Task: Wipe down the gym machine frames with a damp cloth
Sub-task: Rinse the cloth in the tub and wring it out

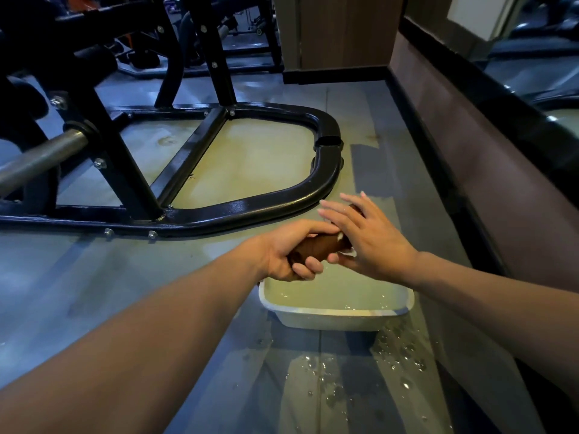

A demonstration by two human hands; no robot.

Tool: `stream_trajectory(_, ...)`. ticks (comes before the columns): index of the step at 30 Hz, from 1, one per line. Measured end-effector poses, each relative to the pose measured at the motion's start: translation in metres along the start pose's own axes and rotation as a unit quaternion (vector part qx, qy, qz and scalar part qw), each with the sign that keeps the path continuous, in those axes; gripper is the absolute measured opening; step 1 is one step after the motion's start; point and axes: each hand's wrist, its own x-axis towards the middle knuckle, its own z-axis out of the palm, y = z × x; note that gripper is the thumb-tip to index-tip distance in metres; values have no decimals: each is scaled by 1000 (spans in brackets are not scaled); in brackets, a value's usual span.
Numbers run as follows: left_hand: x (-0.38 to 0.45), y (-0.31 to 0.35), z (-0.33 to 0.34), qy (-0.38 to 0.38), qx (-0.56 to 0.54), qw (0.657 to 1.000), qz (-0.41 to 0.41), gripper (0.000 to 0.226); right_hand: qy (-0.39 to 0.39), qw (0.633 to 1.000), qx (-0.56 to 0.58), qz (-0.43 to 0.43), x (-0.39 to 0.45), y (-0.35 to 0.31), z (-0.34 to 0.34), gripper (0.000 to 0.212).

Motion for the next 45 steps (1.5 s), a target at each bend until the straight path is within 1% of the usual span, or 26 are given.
stream_trajectory(1, -3, 0, 0, -31, 3, 999, -12, 38, 18, 1000, 4, -6, 4, 0, -2, 90)
stream_trajectory(3, -6, 0, 3, -42, 32, 998, -31, 35, 12, 999, 37, 8, 10, -1, -6, 81)
stream_trajectory(5, -5, 3, 7, -6, 114, 992, -47, 29, -39, 999, 35, 10, 12, -3, -11, 55)
stream_trajectory(6, -4, 3, 9, 29, 196, 979, -57, 25, -83, 997, 8, 6, 12, -5, -13, 42)
stream_trajectory(7, 0, 4, 11, 74, 300, 949, -68, 21, -130, 991, -21, 8, 12, -8, -13, 34)
stream_trajectory(8, 4, 4, 13, 118, 403, 905, -72, 19, -170, 984, -36, 24, 12, -11, -12, 28)
stream_trajectory(10, 15, 1, 17, 196, 570, 797, -37, 18, -208, 974, -36, 77, 15, -16, -10, 21)
stream_trajectory(13, 21, -7, 17, 292, 718, 629, 57, 15, -218, 960, -4, 175, 21, -22, -7, 12)
stream_trajectory(15, 17, -12, 10, 304, 768, 552, 110, 14, -214, 949, 33, 229, 23, -32, -2, 11)
stream_trajectory(17, 13, -15, -1, 281, 807, 501, 135, 19, -221, 934, 86, 266, 23, -45, 5, 12)
stream_trajectory(21, 3, -10, -15, 259, 850, 426, 172, 23, -252, 902, 185, 299, 32, -47, 7, 10)
stream_trajectory(22, 0, -9, -16, 249, 856, 414, 183, 24, -263, 890, 213, 306, 33, -45, 6, 6)
stream_trajectory(23, -2, -9, -16, 240, 859, 414, 185, 25, -276, 875, 244, 313, 32, -44, 6, 2)
stream_trajectory(25, 1, -12, -18, 229, 857, 423, 187, 28, -294, 858, 278, 315, 28, -40, 6, 4)
stream_trajectory(26, 4, -13, -18, 228, 856, 425, 185, 31, -293, 859, 280, 312, 26, -38, 7, 4)
stream_trajectory(30, 14, -12, -16, 234, 822, 473, 215, 45, -236, 910, 206, 272, 25, -26, 7, 3)
stream_trajectory(32, 18, -9, -12, 242, 815, 480, 218, 43, -195, 925, 185, 269, 24, -21, 9, 6)
stream_trajectory(34, 22, -10, -5, 282, 779, 513, 224, 35, -136, 930, 181, 289, 23, -18, 15, 11)
stream_trajectory(35, 23, -11, 0, 311, 750, 541, 219, 29, -109, 928, 180, 307, 22, -17, 19, 20)
stream_trajectory(37, 26, -10, 6, 362, 682, 611, 173, 19, -86, 918, 164, 350, 20, -12, 23, 58)
stream_trajectory(38, 26, -7, 8, 377, 633, 660, 145, 20, -81, 915, 154, 363, 19, -9, 21, 79)
stream_trajectory(39, 24, -5, 7, 378, 563, 724, 124, 23, -75, 919, 142, 360, 17, -5, 19, 93)
stream_trajectory(41, 15, 3, 4, 329, 367, 865, 94, 30, -72, 941, 122, 308, 9, 3, 13, 107)
stream_trajectory(42, 8, 8, 3, 287, 273, 915, 73, 33, -77, 952, 119, 272, 4, 8, 10, 110)
stream_trajectory(43, 1, 11, 2, 241, 200, 948, 50, 35, -81, 961, 116, 236, 0, 11, 7, 112)
stream_trajectory(45, -7, 12, -2, 157, 104, 982, 10, 37, -71, 977, 107, 173, -3, 11, 4, 113)
